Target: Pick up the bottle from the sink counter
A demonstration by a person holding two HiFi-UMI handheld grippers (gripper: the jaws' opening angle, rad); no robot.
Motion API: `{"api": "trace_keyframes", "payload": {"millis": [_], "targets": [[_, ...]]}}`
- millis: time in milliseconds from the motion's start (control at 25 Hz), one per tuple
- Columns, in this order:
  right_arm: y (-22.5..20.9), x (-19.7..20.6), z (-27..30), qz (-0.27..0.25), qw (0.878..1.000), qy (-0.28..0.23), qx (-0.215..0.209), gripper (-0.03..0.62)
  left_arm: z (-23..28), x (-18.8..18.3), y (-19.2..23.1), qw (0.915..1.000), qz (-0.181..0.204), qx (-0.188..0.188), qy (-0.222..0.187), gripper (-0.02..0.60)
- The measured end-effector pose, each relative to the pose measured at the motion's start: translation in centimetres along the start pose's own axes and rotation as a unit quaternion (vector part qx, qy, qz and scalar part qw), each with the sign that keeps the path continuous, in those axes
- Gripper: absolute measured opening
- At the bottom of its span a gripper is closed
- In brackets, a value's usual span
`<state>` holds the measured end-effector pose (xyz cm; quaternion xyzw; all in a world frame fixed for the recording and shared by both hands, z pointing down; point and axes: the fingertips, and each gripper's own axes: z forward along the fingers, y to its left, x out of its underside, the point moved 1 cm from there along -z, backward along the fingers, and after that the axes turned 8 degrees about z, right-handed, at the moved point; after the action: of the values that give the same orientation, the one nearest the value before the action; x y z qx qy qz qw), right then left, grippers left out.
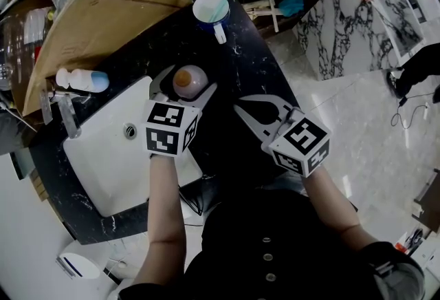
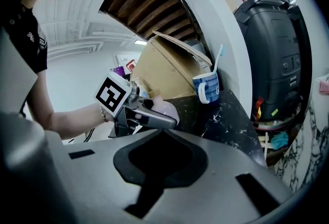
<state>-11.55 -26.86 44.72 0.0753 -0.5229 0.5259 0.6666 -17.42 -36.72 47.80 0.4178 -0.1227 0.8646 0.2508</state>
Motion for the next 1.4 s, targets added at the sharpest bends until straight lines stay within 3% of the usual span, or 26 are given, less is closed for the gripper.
{"api": "trace_keyframes", "payload": {"millis": [600,1040,1400], "targets": [[-0.7,0.1,-0.1,0.005,1.0,-0.005,0.0,0.003,0.9,0.6,0.3,0.9982,0.036,-0.04,0.026,0.387],[-0.6,0.2,-0.5,0.01,1.0,-0.013,-0.006,0.003,1.6,0.6,0.1,0.9978,0.014,-0.043,0.047,0.39],[-0.1,-0.1,-1.3,0.011,1.0,-0.027,-0.003,0.003,1.3,0.6,-0.2,0.9982,0.033,-0.032,0.039,0.39]]}}
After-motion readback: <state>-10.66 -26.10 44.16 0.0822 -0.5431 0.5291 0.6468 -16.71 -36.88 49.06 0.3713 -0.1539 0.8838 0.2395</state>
